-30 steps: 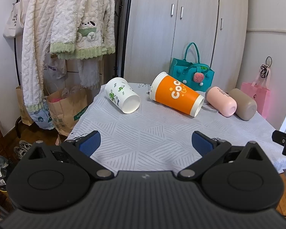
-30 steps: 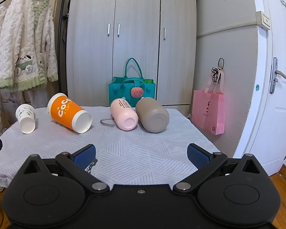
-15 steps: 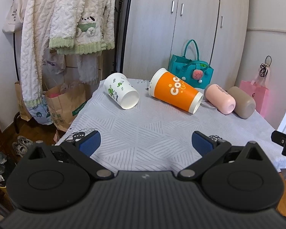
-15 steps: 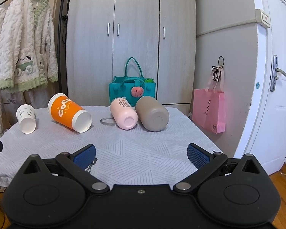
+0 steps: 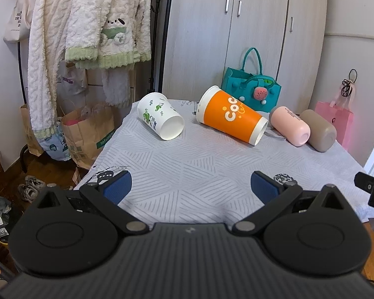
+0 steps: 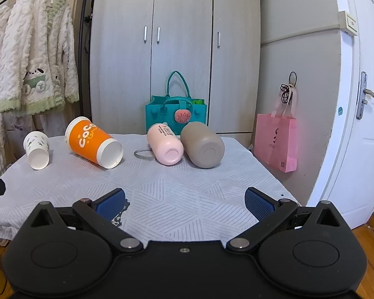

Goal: Flip cup upright
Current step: 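Move the left gripper to the orange cup and close around its base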

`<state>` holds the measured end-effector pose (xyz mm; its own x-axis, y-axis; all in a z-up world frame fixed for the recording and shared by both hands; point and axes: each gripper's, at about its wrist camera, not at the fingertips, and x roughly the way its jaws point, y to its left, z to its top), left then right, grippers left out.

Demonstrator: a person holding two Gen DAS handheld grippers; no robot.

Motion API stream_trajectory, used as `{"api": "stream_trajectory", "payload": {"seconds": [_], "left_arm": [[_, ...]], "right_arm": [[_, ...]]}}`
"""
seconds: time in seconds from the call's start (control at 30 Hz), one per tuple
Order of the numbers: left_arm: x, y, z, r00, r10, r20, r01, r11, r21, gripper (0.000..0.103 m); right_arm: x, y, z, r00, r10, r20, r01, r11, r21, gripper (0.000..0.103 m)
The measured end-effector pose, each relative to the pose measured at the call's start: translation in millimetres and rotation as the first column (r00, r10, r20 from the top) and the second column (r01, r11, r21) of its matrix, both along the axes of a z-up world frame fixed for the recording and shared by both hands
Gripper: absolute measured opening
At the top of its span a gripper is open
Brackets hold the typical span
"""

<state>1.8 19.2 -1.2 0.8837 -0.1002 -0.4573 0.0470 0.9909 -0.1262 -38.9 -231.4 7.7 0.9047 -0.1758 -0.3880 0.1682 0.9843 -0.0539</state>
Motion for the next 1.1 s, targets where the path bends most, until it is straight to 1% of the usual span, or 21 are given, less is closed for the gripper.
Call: {"api": "stream_trajectory", "payload": {"seconds": [0.13, 0.23, 0.33, 0.4, 0.5, 0.53, 0.63, 0.7, 0.77, 0.8, 0.83, 0.87, 0.93, 1.0, 1.1], "left_arm": [[-3.0, 1.6, 1.9, 1.000, -0.002, 0.005, 0.002, 1.000, 0.001, 0.103], [-1.9, 0.3, 3.8, 1.000, 0.000, -0.012, 0.000, 1.000, 0.008, 0.103], [-0.2, 1.1, 15.4, 1.000, -0.018, -0.016, 0.018, 1.000, 0.006, 0.103], [5.1, 1.9, 24.7, 1.000, -0.021, -0.018, 0.021, 1.000, 0.000, 0.103], [22.8, 2.4, 34.7, 0.999, 0.013, -0.036, -0.013, 1.000, -0.010, 0.103], [29.8, 3.6, 36.7, 0.998, 0.022, -0.051, -0.023, 0.999, -0.023, 0.103], [52.4, 11.5, 41.2, 0.994, 0.003, -0.109, -0.017, 0.992, -0.121, 0.103], [68.4, 17.1, 42.3, 0.988, -0.002, -0.157, -0.030, 0.980, -0.198, 0.103], [82.7, 20.9, 42.9, 0.982, -0.017, -0.187, -0.033, 0.964, -0.265, 0.103], [87.2, 20.7, 42.5, 0.980, -0.021, -0.197, -0.036, 0.958, -0.285, 0.103], [92.2, 21.1, 42.9, 0.978, -0.030, -0.207, -0.035, 0.953, -0.300, 0.103], [97.0, 20.9, 45.1, 0.977, -0.030, -0.212, -0.037, 0.952, -0.304, 0.103], [101.8, 17.4, 50.1, 0.978, -0.027, -0.205, -0.035, 0.957, -0.289, 0.103], [111.3, 16.0, 57.0, 0.976, -0.060, -0.207, -0.005, 0.954, -0.300, 0.103], [133.1, 12.6, 63.9, 0.965, -0.109, -0.238, 0.025, 0.942, -0.334, 0.103]], "right_arm": [[-0.2, -0.8, 0.1, 1.000, -0.004, 0.000, 0.004, 1.000, 0.002, 0.103], [-2.2, -1.0, 1.9, 1.000, 0.014, 0.009, -0.014, 1.000, 0.001, 0.103], [-3.9, -2.9, 16.8, 0.990, 0.131, 0.041, -0.131, 0.991, -0.004, 0.103], [-2.7, -5.9, 32.4, 0.972, 0.226, 0.071, -0.225, 0.974, -0.017, 0.103], [13.6, -15.7, 55.5, 0.942, 0.334, 0.034, -0.335, 0.942, 0.004, 0.103], [19.6, -19.1, 61.5, 0.932, 0.361, 0.027, -0.361, 0.932, 0.012, 0.103], [37.0, -20.8, 74.7, 0.911, 0.412, 0.000, -0.412, 0.911, 0.003, 0.103], [50.7, -19.4, 82.8, 0.891, 0.452, -0.031, -0.452, 0.892, -0.003, 0.103], [64.0, -20.0, 91.1, 0.867, 0.493, -0.068, -0.494, 0.869, 0.008, 0.103], [70.4, -21.4, 96.2, 0.871, 0.487, -0.069, -0.487, 0.873, 0.019, 0.103], [77.6, -24.0, 101.9, 0.874, 0.481, -0.072, -0.481, 0.877, 0.026, 0.103], [85.7, -27.1, 108.4, 0.869, 0.489, -0.076, -0.487, 0.872, 0.036, 0.103], [98.2, -35.6, 115.8, 0.847, 0.524, -0.095, -0.517, 0.852, 0.084, 0.103], [115.8, -39.4, 120.8, 0.830, 0.547, -0.111, -0.533, 0.836, 0.132, 0.103], [145.0, -31.1, 119.6, 0.780, 0.601, -0.176, -0.577, 0.799, 0.169, 0.103]]}}
